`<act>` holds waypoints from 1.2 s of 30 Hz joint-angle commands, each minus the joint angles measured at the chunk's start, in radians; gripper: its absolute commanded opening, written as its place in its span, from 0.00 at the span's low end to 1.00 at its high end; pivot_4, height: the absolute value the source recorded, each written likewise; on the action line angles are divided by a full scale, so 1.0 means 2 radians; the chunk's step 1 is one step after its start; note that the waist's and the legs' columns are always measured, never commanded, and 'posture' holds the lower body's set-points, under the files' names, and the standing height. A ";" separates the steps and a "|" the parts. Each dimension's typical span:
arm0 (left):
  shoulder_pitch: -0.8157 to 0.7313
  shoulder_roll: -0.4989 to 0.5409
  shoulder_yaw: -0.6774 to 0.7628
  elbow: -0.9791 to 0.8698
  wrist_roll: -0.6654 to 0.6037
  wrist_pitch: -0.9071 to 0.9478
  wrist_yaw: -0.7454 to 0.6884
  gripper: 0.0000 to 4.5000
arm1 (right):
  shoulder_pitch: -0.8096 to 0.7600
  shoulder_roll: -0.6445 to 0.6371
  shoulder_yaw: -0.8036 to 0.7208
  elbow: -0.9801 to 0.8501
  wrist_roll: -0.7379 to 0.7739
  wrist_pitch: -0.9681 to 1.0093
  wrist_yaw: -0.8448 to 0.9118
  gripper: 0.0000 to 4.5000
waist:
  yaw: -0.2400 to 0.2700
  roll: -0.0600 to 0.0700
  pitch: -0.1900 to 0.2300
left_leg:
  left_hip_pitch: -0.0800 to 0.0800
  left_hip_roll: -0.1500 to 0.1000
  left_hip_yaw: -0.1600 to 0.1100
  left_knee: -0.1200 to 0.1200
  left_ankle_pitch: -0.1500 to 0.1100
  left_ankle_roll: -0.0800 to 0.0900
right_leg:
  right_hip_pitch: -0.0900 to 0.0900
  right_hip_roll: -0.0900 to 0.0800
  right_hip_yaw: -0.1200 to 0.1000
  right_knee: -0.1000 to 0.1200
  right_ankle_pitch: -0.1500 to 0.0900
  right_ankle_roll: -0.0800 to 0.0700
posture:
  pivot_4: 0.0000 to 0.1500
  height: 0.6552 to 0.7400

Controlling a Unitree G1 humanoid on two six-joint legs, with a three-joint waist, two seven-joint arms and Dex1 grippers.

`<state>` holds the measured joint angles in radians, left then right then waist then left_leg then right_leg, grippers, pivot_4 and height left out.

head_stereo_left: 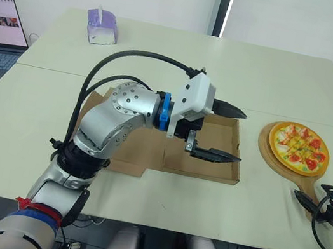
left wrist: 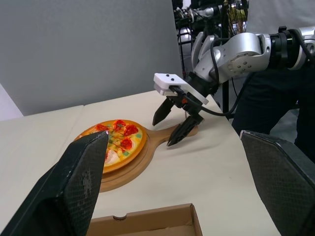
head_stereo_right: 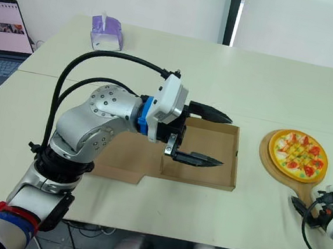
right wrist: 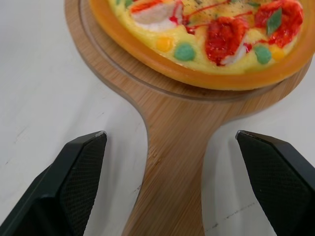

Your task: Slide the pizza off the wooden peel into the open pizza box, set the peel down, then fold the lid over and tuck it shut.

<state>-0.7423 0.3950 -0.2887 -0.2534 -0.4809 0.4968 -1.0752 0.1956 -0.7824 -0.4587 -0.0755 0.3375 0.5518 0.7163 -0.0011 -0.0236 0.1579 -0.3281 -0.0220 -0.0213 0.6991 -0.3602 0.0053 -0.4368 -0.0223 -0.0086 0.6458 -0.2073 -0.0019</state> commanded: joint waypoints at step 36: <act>-0.033 0.029 0.057 0.041 -0.001 -0.022 0.011 1.00 | -0.140 0.015 -0.004 0.024 0.026 -0.044 -0.011 0.35 | -0.012 0.005 0.004 | 0.000 0.000 0.001 0.000 0.000 0.001 | 0.000 0.000 0.001 0.000 0.000 0.000 | 1.00 1.00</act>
<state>-0.7823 0.4447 -0.2176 -0.1790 -0.4802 0.4766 -1.0424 -0.0258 -0.7010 -0.4380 0.0331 0.3642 0.4967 0.6677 -0.0251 -0.0130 0.1652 -0.3281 -0.0222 -0.0190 0.6991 -0.3604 0.0063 -0.4374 -0.0218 -0.0063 0.6455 -0.2068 -0.0011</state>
